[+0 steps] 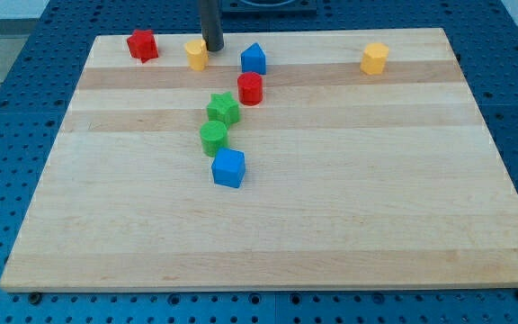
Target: Slide the red star a bit bottom left
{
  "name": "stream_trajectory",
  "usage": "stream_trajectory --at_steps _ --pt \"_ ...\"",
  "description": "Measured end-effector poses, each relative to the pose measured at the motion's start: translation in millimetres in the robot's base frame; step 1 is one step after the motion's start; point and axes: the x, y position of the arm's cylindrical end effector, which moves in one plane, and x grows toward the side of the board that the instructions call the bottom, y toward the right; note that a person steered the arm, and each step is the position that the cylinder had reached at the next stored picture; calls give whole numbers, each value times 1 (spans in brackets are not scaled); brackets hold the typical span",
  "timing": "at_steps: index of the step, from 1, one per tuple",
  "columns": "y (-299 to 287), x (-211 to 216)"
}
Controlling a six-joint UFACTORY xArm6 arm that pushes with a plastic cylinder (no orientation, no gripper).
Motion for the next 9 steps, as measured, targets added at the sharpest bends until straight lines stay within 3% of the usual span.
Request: stream_trajectory --at_steps 3,6,7,9 --pt "-52 -31" --pt "-106 13" --pt "-92 13" --pt "47 -29"
